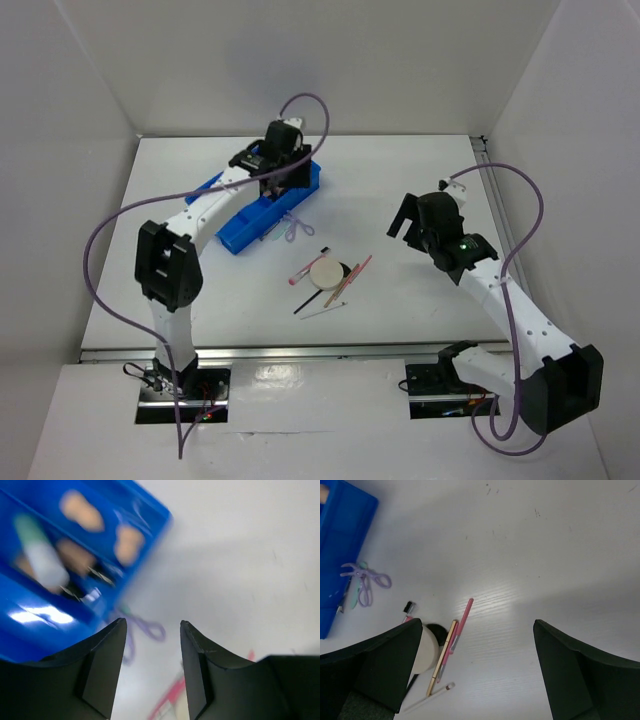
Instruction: Organize the makeup
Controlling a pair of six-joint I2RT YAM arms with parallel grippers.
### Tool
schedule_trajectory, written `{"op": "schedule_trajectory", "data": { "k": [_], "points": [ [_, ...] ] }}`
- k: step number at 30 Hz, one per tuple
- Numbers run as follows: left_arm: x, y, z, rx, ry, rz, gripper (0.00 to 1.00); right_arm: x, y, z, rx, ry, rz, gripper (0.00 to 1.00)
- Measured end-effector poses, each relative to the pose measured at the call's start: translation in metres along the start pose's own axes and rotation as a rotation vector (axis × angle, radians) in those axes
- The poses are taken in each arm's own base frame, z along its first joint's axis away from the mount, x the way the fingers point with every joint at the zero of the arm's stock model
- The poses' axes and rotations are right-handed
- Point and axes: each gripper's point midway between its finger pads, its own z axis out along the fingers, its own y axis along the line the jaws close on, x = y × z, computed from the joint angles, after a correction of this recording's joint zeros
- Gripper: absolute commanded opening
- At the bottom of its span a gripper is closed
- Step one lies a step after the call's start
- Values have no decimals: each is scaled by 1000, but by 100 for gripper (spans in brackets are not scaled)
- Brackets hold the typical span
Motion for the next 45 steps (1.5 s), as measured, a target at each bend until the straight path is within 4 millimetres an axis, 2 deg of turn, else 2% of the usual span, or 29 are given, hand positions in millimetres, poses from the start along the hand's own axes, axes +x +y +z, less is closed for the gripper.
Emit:
{"op": "schedule_trajectory", "data": {
  "k": [2, 5, 8, 10, 13, 16, 20, 22, 31, 37, 41, 45],
  "points": [
    [33, -24, -19, 35, 50, 25, 65, -5, 2, -7, -20, -22, 9, 100],
    [107, -42, -34, 60, 204, 50, 69, -10, 3, -15, -38, -45, 18, 100],
    [174, -24, -37, 17, 368, 24, 76, -11, 3, -17, -44, -50, 16, 100],
    [213, -10, -43, -11, 461, -19, 76, -9, 3, -17, -46, -43, 14, 100],
    [245, 1, -53, -39, 540, -73, 76, -8, 4, -17, -54, -37, 11, 100],
    [253, -10, -60, -11, 558, -115, 73, -7, 5, -17, -60, -32, 10, 100],
    [249, -30, -59, 55, 543, -167, 66, -6, 5, -18, -61, -28, 9, 100],
    [248, -35, -60, 78, 535, -181, 66, -5, 5, -18, -60, -24, 8, 100],
    [249, -47, -61, 126, 540, -203, 62, -4, 5, -18, -64, -15, 6, 100],
    [255, -51, -47, 122, 560, -215, 54, -3, 5, -20, -68, -11, 6, 100],
    [258, -53, -40, 119, 573, -225, 51, -3, 5, -21, -68, -12, 6, 100],
    [258, -55, -34, 118, 574, -226, 37, -2, 4, -21, -66, -9, 5, 100]
  ]
}}
